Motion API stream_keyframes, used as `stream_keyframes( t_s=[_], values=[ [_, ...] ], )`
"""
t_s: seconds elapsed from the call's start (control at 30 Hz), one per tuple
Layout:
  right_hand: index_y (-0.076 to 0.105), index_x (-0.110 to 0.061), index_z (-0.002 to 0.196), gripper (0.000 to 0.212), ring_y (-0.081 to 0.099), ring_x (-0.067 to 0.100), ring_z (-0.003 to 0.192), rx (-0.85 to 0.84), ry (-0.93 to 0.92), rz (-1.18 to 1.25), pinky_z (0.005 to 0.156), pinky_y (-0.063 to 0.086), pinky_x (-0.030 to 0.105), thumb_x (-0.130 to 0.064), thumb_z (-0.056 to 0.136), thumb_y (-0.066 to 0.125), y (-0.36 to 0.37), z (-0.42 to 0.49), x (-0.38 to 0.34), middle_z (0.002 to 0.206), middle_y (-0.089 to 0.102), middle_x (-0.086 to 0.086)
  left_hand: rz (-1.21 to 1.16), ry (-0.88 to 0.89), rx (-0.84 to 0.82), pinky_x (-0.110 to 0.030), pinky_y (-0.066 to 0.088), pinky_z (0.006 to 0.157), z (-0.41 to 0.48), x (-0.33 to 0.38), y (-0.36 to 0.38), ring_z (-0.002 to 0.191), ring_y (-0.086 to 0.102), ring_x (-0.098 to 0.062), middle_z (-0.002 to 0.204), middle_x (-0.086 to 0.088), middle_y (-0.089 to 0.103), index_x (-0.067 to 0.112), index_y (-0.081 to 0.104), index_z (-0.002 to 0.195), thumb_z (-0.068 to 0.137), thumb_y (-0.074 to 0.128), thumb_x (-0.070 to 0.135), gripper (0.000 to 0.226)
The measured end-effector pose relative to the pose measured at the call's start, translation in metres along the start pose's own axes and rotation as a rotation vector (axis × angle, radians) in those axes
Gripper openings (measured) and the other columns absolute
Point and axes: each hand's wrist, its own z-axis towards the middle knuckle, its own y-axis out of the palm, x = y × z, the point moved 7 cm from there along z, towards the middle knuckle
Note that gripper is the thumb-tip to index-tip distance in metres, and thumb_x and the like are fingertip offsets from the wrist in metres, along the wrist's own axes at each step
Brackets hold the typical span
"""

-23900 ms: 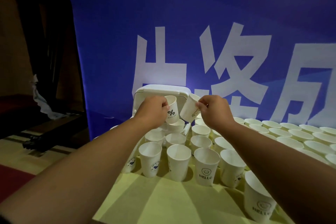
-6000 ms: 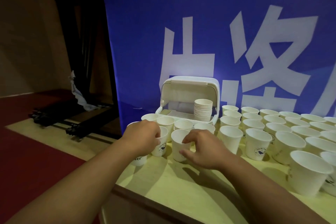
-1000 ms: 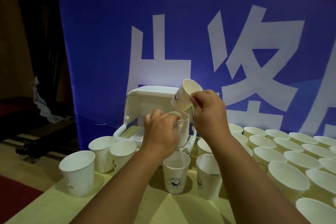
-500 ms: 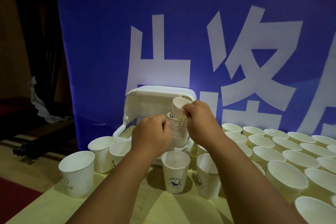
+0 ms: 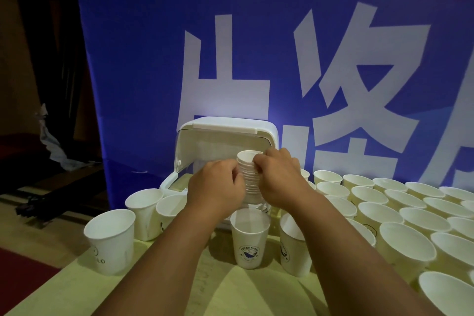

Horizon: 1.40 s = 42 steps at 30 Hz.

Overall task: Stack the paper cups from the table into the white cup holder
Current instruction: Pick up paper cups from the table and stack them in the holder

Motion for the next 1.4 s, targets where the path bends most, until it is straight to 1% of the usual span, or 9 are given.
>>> stream_keyframes(
  t_s=[0.1,0.37,0.5,0.7,0.87,0.97,1.07,1.17,1.4],
  values=[
    [0.059,-0.026,0.123,0.023,0.045,0.020,0.110,-0.045,-0.016,0.003,0.097,0.034,0.041,-0.030,0.103,0.049,0.004,-0.001,0.001,0.123,0.058,0.001,0.014,0.006,-0.002,-0.026,0.051,0.062,0.001,0.001,-0.003,0.071,0.058,-0.009,0.075,0.011,0.061,0.030,0.058,0.082,0.098,0.056,0.033,0.017],
    [0.057,-0.029,0.132,0.031,0.048,0.019,0.121,0.036,0.038,0.167,0.102,0.037,0.040,-0.034,0.102,0.052,-0.010,-0.003,0.001,0.137,0.056,-0.005,0.078,-0.074,-0.089,-0.029,0.051,0.060,-0.003,-0.006,-0.017,0.072,0.059,-0.011,0.076,0.008,0.063,0.028,0.059,0.080,0.097,0.057,0.031,0.017],
    [0.068,-0.026,0.113,0.016,0.060,0.014,0.095,0.090,0.033,0.306,0.088,0.054,0.034,-0.028,0.098,0.061,-0.032,-0.011,-0.008,0.111,0.068,-0.005,0.122,-0.107,-0.090,-0.030,0.052,0.060,-0.015,-0.015,-0.037,0.069,0.060,-0.011,0.074,0.008,0.063,0.027,0.060,0.079,0.096,0.057,0.030,0.018],
    [0.076,-0.017,0.097,0.025,0.063,0.010,0.071,-0.267,-0.023,0.216,0.063,0.053,0.024,-0.040,0.089,0.072,-0.025,-0.036,-0.026,0.084,0.069,-0.002,0.172,-0.200,-0.034,-0.024,0.046,0.056,-0.041,-0.035,-0.044,0.070,0.059,-0.008,0.078,0.009,0.062,0.026,0.065,0.085,0.097,0.059,0.024,0.014],
    [0.075,-0.015,0.103,0.047,0.070,0.014,0.080,-0.520,-0.069,0.049,0.076,0.062,0.034,-0.053,0.075,0.081,0.002,-0.052,-0.036,0.096,0.074,0.000,0.245,-0.277,-0.045,-0.025,0.044,0.059,-0.049,-0.053,-0.044,0.075,0.059,-0.012,0.085,0.008,0.059,0.019,0.067,0.109,0.095,0.068,0.034,0.020],
    [0.073,-0.014,0.112,0.047,0.071,0.017,0.088,-0.574,-0.089,0.031,0.079,0.061,0.032,-0.042,0.076,0.083,0.014,-0.058,-0.041,0.108,0.073,0.002,0.304,-0.332,-0.152,-0.022,0.038,0.053,-0.053,-0.064,-0.033,0.070,0.059,-0.010,0.078,0.006,0.060,0.018,0.065,0.096,0.093,0.072,0.032,0.015],
    [0.072,-0.012,0.115,0.039,0.070,0.020,0.096,-0.560,-0.118,0.025,0.082,0.059,0.030,-0.031,0.082,0.080,0.012,-0.057,-0.042,0.114,0.072,0.005,0.303,-0.356,-0.189,-0.023,0.045,0.059,-0.051,-0.070,-0.027,0.072,0.061,-0.011,0.084,0.002,0.065,0.020,0.066,0.096,0.095,0.069,0.018,0.004],
    [0.072,-0.012,0.110,0.027,0.069,0.017,0.094,-0.509,-0.095,0.078,0.073,0.054,0.022,-0.029,0.089,0.074,-0.001,-0.050,-0.035,0.115,0.072,0.005,0.258,-0.336,-0.157,-0.024,0.044,0.060,-0.049,-0.065,-0.031,0.070,0.057,-0.007,0.083,0.005,0.064,0.020,0.068,0.095,0.096,0.069,0.021,0.002],
    [0.072,-0.019,0.108,0.020,0.063,0.010,0.084,-0.233,0.039,0.284,0.065,0.047,0.020,-0.032,0.099,0.059,-0.056,-0.033,-0.003,0.105,0.070,-0.002,0.103,-0.116,0.127,-0.025,0.037,0.053,-0.046,-0.021,-0.069,0.075,0.057,-0.015,0.082,0.008,0.060,0.024,0.059,0.086,0.101,0.058,0.029,0.016]
  ],
)
